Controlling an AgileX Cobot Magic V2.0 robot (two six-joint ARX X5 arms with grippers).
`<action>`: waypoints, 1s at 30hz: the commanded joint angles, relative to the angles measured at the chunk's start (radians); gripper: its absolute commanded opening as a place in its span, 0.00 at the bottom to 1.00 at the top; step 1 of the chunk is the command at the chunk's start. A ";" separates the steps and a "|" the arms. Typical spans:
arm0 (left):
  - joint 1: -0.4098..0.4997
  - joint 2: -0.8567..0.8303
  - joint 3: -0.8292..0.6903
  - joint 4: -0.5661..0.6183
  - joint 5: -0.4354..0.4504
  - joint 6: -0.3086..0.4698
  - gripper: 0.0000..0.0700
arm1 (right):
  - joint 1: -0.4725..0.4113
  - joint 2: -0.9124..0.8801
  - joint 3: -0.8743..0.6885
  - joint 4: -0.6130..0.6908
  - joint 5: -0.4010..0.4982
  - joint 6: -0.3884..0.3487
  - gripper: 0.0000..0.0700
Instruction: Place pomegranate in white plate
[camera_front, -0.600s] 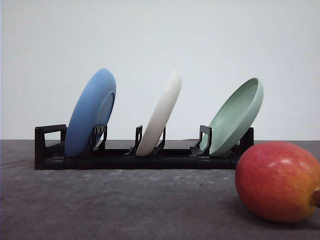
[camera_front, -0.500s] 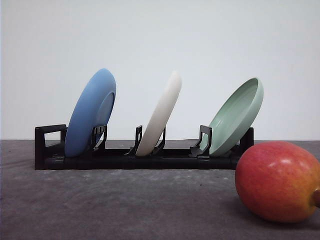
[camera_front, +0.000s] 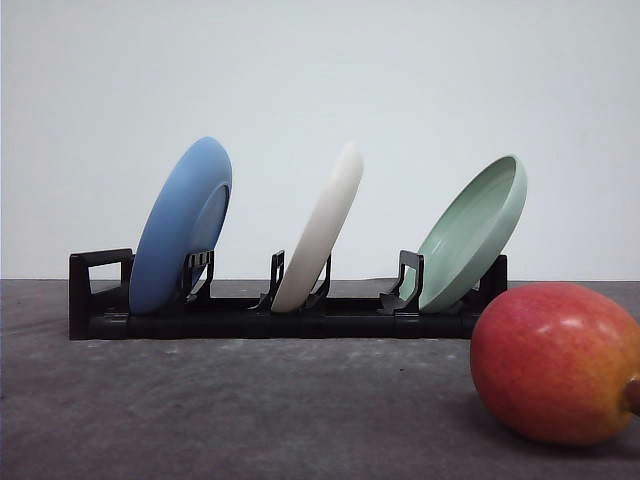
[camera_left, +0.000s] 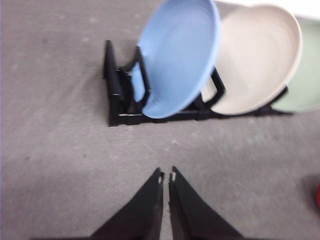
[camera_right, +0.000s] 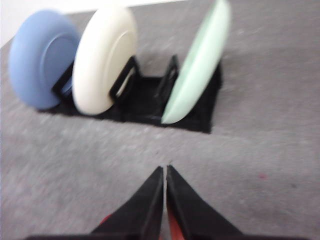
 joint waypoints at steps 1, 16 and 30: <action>-0.031 0.018 0.019 0.031 -0.015 0.062 0.00 | 0.028 0.010 0.018 0.004 0.003 -0.034 0.01; -0.081 0.106 0.037 0.113 0.040 0.073 0.52 | 0.070 0.021 0.018 0.003 -0.002 -0.048 0.48; -0.210 0.242 0.037 0.309 0.093 0.150 0.62 | 0.070 0.021 0.018 0.003 -0.006 -0.044 0.64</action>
